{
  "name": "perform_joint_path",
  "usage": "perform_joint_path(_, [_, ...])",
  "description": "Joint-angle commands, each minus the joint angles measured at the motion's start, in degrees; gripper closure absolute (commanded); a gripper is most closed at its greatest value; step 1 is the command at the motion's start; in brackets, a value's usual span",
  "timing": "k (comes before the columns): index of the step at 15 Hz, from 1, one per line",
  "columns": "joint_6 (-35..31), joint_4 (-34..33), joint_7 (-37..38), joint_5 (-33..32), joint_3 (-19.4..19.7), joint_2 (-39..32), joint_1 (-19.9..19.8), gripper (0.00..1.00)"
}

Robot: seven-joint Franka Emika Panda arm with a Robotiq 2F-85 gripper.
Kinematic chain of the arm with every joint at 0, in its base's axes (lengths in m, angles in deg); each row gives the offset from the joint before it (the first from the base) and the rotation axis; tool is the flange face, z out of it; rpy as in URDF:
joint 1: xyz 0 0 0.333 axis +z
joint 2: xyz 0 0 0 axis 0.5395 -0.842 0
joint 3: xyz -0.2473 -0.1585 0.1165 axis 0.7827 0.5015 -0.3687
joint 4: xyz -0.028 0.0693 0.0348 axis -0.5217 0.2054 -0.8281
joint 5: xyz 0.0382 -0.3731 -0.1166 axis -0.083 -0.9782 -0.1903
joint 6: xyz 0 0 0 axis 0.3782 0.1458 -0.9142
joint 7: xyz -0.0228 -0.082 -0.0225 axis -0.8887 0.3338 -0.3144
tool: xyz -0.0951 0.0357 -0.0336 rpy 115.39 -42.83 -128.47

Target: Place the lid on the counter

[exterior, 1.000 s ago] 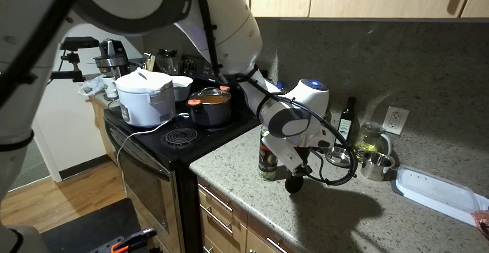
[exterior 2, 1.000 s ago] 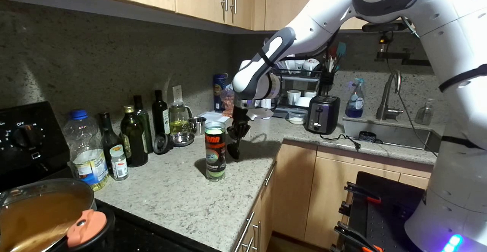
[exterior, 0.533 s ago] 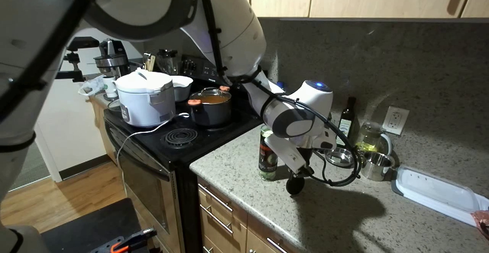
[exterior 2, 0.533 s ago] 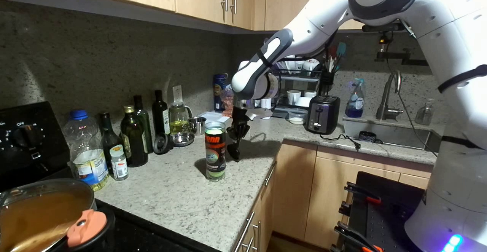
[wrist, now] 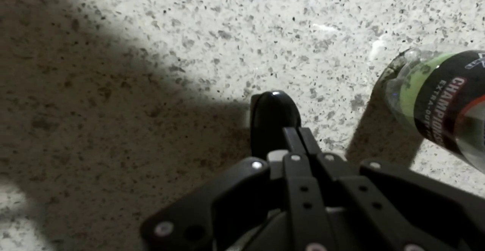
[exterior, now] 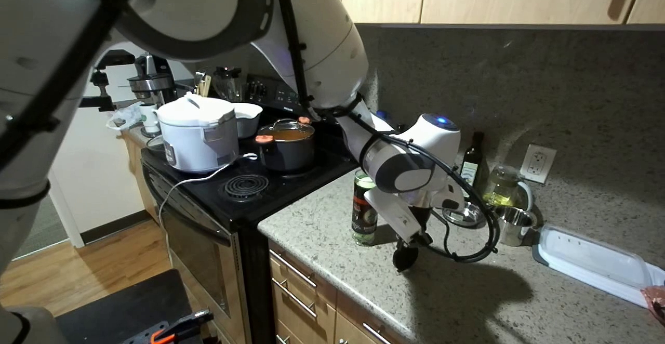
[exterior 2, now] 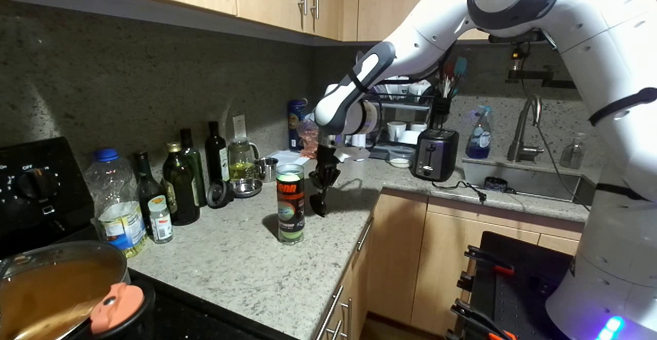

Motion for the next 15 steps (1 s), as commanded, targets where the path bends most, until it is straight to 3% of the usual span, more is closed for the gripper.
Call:
perform_joint_path(1, [2.0,-1.4,-0.7,1.1,-0.4,-0.5,-1.1,0.99])
perform_joint_path(6, [2.8,-1.8,0.4,0.7,0.2,-1.0,-1.3,0.98])
perform_joint_path(9, [3.8,-2.1,0.4,0.8,0.3,-1.3,-1.4,0.65])
perform_joint_path(10, [4.0,-2.1,0.5,0.5,0.4,-1.4,-1.3,0.69])
perform_joint_path(11, [4.2,-2.1,0.7,0.4,0.6,-1.6,-1.3,0.66])
perform_joint_path(12, [4.3,-2.1,0.8,0.4,0.6,-1.7,-1.3,0.58])
perform_joint_path(13, [4.6,-2.2,1.3,0.0,1.0,-1.8,-1.0,0.58])
perform_joint_path(15, [5.0,-2.3,1.9,-0.6,1.5,-1.8,-0.6,0.46])
